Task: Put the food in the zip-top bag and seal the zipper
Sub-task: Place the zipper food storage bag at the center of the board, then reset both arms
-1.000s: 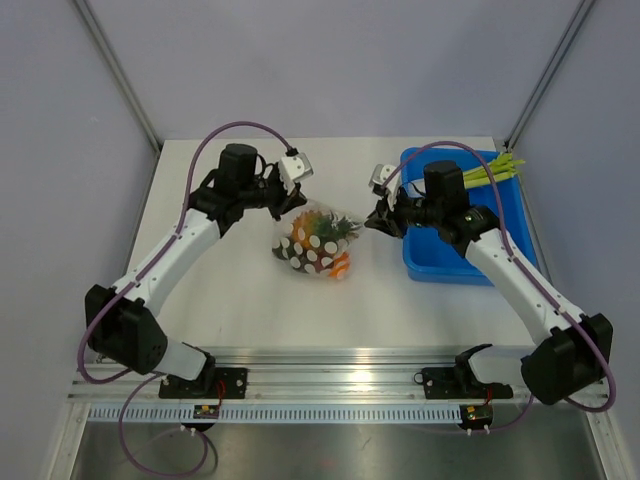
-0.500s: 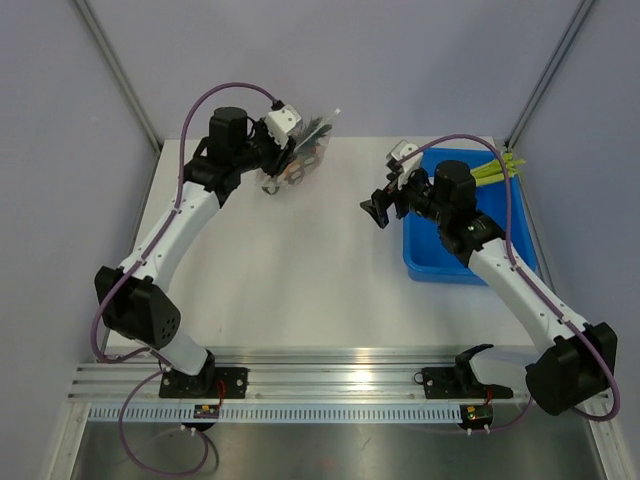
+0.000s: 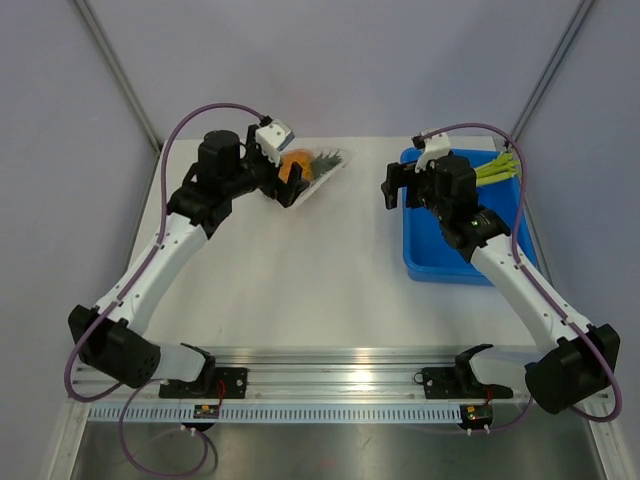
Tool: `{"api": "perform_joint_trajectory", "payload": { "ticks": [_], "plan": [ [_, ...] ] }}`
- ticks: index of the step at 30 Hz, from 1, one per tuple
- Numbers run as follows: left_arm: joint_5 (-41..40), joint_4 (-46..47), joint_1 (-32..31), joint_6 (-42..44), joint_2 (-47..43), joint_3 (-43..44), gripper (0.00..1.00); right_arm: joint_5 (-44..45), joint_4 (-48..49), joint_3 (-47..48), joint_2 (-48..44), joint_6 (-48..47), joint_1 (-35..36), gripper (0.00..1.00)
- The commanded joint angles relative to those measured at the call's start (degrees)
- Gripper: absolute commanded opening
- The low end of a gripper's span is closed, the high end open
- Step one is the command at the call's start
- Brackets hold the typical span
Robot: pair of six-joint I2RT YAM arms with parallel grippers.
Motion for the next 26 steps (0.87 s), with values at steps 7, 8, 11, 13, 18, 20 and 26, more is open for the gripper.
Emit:
{"api": "perform_joint_trajectory", "payload": {
  "ticks": [7,8,11,13,18,20,26],
  "plan": [
    [-20.7,14.7,-0.4,-19.1,-15.8,-18.4,0.99,22.9,-8.7,0.5,-4.3,10.5,-0.1,1.0],
    [-22.2,16.0,-0.4,-20.3,-17.2,-20.2,0.99,25.5,-8.4,-1.1,-6.1,10.2,-0.2,0.99],
    [-32.1,17.1,-0.5,-24.4,-21.9,-26.6,0.99,28.8,-8.3,-3.9,-8.6,9.1,-0.2,1.0],
    [-37.5,16.2,-0.4,-25.4,-24.5,-29.9,0.99,32.2,-9.5,-4.8,-10.4,9.5,-0.2,0.99],
    [-42.4,12.9,-0.5,-26.2,-27.9,-34.7,0.99,38.3,-14.6,-6.5,-14.3,13.0,-0.2,0.99],
    [-43.4,10.3,-0.5,-25.5,-28.5,-34.1,0.99,39.6,-15.6,-7.6,-15.8,13.7,-0.1,0.99],
    [-46.0,5.8,-0.5,-24.1,-32.1,-34.0,0.99,38.7,-19.0,-8.6,-20.8,15.9,-0.2,0.99]
  ]
}}
